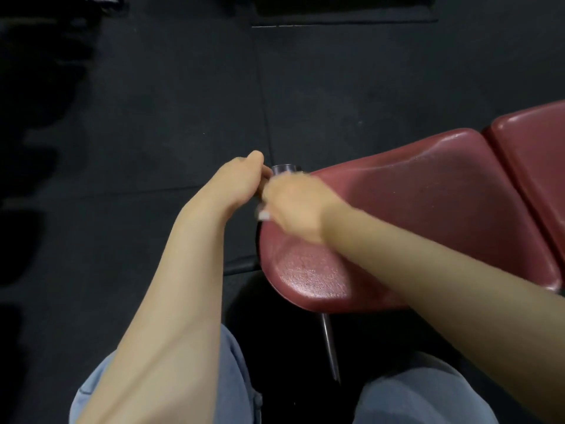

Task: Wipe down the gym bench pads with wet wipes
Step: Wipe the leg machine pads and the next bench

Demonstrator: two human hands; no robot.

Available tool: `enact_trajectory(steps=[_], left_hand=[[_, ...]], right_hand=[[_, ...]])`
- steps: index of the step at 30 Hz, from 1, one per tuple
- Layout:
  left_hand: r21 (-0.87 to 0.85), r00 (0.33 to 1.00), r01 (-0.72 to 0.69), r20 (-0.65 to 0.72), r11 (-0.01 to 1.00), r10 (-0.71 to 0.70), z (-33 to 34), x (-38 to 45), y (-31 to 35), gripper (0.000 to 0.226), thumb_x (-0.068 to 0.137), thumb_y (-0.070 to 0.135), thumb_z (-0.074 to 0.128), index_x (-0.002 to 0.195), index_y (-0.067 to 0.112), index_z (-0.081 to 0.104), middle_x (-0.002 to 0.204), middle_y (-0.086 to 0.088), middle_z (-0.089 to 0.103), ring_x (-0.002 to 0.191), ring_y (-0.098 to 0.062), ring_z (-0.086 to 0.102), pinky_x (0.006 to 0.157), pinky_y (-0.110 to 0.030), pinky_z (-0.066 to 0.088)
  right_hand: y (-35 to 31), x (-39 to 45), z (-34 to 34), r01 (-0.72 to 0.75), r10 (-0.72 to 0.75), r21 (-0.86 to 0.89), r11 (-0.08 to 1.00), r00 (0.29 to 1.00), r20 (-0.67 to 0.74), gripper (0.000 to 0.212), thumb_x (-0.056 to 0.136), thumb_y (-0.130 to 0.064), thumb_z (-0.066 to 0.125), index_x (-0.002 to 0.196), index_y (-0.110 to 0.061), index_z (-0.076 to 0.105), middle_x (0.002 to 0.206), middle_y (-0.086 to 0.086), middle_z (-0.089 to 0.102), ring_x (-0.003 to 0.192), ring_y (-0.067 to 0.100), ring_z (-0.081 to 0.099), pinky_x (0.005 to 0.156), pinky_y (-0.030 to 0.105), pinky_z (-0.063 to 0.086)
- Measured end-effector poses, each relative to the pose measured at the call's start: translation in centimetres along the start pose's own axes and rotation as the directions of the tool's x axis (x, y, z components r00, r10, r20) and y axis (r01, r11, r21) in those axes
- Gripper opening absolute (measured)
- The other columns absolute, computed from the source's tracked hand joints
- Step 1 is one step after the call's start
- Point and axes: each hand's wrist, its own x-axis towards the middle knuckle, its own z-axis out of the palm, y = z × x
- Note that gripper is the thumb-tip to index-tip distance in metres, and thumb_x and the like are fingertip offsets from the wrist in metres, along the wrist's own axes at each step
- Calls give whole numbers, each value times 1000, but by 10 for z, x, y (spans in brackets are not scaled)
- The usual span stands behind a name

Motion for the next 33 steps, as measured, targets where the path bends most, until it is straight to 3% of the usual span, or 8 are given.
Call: enact_trajectory(steps=[4, 8, 13, 16, 19, 23, 27, 33], left_hand=[[-57, 1000, 7, 3, 998, -7, 5, 1, 1, 49, 97, 32, 26, 92, 20, 73, 94, -1, 76, 88, -15, 68, 76, -31, 46], [-60, 999, 38, 27, 997, -37, 4, 3, -1, 47, 96, 35, 27, 104, 24, 72, 106, 3, 72, 98, -12, 66, 87, -30, 46], [-87, 997, 36, 71, 996, -30, 14, 3, 6, 49, 93, 37, 29, 105, 22, 73, 106, 3, 73, 99, -12, 66, 94, -31, 47], [-70, 997, 41, 61, 997, -37, 20, 4, 12, 48, 92, 35, 28, 93, 17, 72, 95, 4, 72, 82, -14, 62, 80, -31, 45], [-100, 999, 35, 36, 994, -31, 26, 4, 12, 48, 93, 33, 28, 97, 18, 74, 98, 0, 75, 92, -16, 67, 82, -33, 49], [-47, 997, 44, 69, 998, -41, 26, 3, 11, 56, 87, 40, 25, 104, 23, 76, 109, 1, 74, 105, -16, 65, 104, -39, 46], [42, 995, 41, 86, 998, -44, 27, -1, 15, 56, 91, 37, 23, 100, 27, 77, 107, 5, 73, 104, -15, 64, 103, -36, 46], [99, 999, 45, 7, 994, -46, 40, -5, 28, 56, 89, 35, 23, 107, 14, 71, 111, -8, 69, 105, -29, 61, 98, -47, 47]], right_hand=[[17, 12, 5, -301, 308, 70, 951, 942, -135, 12, 97, -21, 48, 106, -16, 54, 107, 6, 64, 98, 30, 61, 68, 34, 37], [-22, -60, 15, 202, -212, 150, 968, 976, 56, 24, 94, -20, 46, 112, -22, 62, 104, 0, 65, 96, 25, 62, 83, 40, 50], [-16, -64, 5, 320, -372, 229, 919, 897, 240, 5, 86, -24, 54, 87, -25, 59, 88, -3, 63, 88, 25, 60, 75, 38, 49], [25, -13, 0, -11, 9, 37, 999, 998, 56, 12, 87, -27, 49, 78, -22, 42, 78, 1, 54, 72, 25, 54, 56, 30, 35], [53, -11, 0, -321, 317, -14, 947, 942, -113, 12, 94, -26, 45, 98, -18, 53, 100, 5, 62, 93, 28, 57, 70, 36, 36], [3, -79, 6, 120, -112, 73, 990, 988, -107, 13, 81, -25, 53, 68, -26, 50, 65, -5, 47, 63, 24, 48, 57, 34, 23], [-11, -135, 12, 288, -282, 98, 953, 957, -67, 10, 75, -20, 45, 77, -21, 55, 75, -2, 51, 71, 23, 45, 64, 36, 26], [58, -45, 12, -297, 263, -46, 954, 900, -347, 9, 80, -22, 54, 75, -14, 53, 71, 9, 51, 64, 30, 49, 59, 35, 19]])
